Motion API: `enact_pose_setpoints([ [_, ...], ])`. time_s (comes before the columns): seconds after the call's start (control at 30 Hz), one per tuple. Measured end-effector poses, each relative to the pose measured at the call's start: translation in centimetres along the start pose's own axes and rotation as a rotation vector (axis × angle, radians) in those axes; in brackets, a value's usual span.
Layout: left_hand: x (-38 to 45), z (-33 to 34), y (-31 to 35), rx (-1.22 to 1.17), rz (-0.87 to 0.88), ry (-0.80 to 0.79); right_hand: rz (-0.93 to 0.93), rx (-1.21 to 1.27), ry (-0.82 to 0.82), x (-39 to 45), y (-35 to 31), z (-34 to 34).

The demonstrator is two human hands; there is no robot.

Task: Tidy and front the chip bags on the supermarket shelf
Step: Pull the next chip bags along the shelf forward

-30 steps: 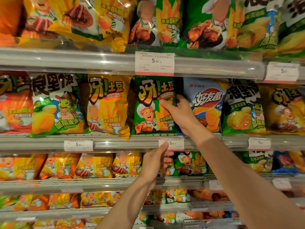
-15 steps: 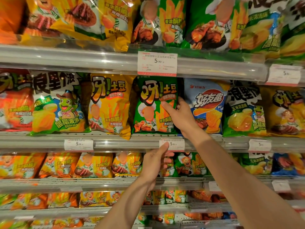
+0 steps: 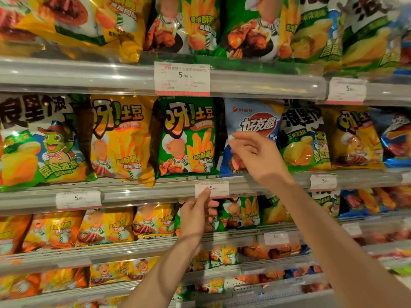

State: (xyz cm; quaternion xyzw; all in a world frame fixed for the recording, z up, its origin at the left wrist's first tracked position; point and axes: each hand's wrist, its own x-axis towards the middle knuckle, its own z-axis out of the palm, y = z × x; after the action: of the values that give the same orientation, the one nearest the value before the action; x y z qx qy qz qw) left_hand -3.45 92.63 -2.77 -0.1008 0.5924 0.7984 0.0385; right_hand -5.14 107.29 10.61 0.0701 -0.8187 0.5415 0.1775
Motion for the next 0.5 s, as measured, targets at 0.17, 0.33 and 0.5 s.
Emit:
enact_pose_setpoints([
  [0.17, 0.2, 1.7, -0.7, 0.041, -0.006, 0.002, 0.006, -0.250, 0.335, 0.2, 3.0, -5.5],
  [0.33, 0.1, 3.0, -0.4, 0.020, 0.006, 0.020, 0.149, -0.127, 0.090, 1.8, 5.4, -5.9],
  [0.5, 0.0, 2.8, -0.4, 0.013, 0.006, -0.001, 0.208, -0.016, 0.065, 3.0, 6.0, -5.0],
])
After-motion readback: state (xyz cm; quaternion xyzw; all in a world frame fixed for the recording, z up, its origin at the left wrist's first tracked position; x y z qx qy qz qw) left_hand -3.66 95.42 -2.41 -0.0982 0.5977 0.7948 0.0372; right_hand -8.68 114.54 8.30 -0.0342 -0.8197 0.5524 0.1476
